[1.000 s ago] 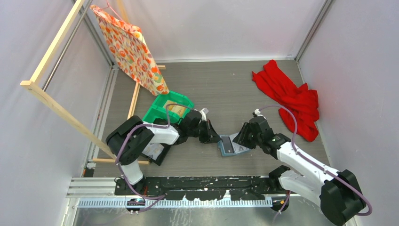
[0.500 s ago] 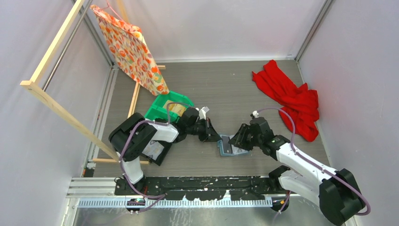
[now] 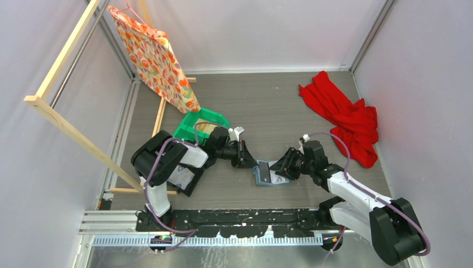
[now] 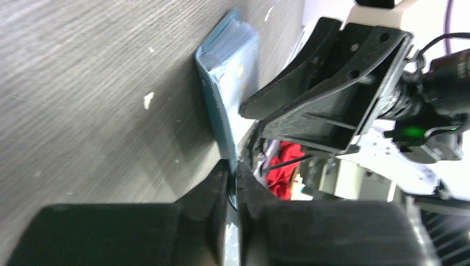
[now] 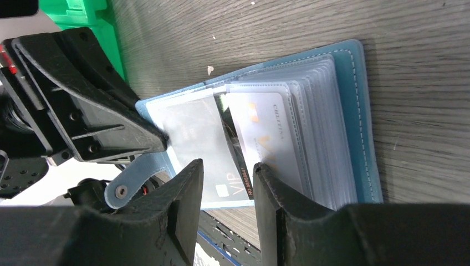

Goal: Take the credit cards out of the card holder
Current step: Remove the credit card from the card holder.

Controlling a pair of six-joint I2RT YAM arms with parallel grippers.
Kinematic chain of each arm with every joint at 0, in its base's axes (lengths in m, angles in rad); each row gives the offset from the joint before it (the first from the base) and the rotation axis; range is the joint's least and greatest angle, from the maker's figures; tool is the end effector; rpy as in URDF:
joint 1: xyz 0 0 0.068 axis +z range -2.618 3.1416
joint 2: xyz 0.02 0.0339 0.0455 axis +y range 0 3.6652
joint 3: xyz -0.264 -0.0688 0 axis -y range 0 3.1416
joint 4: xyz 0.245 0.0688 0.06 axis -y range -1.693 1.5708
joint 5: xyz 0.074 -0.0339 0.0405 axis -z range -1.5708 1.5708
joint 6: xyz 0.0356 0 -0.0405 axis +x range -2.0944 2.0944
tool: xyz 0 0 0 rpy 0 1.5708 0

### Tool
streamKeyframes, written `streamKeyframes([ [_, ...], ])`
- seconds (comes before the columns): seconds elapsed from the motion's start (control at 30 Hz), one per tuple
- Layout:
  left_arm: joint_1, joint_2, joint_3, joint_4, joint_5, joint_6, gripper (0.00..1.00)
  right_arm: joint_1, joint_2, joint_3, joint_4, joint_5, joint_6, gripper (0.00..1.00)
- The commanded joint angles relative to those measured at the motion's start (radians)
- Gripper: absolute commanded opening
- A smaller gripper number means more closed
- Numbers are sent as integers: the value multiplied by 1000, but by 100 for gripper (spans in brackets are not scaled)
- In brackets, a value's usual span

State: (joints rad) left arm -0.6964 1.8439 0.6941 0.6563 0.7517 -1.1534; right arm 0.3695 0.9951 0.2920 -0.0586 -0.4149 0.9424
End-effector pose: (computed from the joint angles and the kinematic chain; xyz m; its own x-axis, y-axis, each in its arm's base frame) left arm 0.2408 -0.2330 0.1213 -0.9975 -0.0365 -0.0613 0.0448 0.3486 -0.9362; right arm 0.1618 0.0781 0.1487 -0.8658 0.4586 -0.2003 0.1664 0.6414 0.7490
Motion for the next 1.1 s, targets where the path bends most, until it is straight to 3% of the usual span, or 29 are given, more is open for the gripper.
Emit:
streamKeyframes([
  [0.0, 5, 0, 52, -130, 52, 95, 19, -6, -3, -1, 21, -9, -4, 44],
  [0.1, -1, 1, 56, -136, 46, 95, 36, -6, 0, -6, 20, -6, -7, 44],
  [0.27, -22, 16, 76, -136, 37, 92, 43, -7, 6, -16, 33, -8, -2, 44],
  [0.37, -49, 45, 95, -136, 26, 89, 36, -7, 6, -16, 34, -8, -1, 44],
  [0.6, -61, 54, 103, -126, 10, 68, 2, -7, -11, -16, 24, -6, 1, 44],
  [0.83, -59, 7, 98, -108, 46, 68, 1, -16, -23, -25, 54, -49, 29, 44],
  [1.07, -51, -5, 83, 71, 161, 14, 1, -30, -8, -25, 123, -93, 55, 44],
])
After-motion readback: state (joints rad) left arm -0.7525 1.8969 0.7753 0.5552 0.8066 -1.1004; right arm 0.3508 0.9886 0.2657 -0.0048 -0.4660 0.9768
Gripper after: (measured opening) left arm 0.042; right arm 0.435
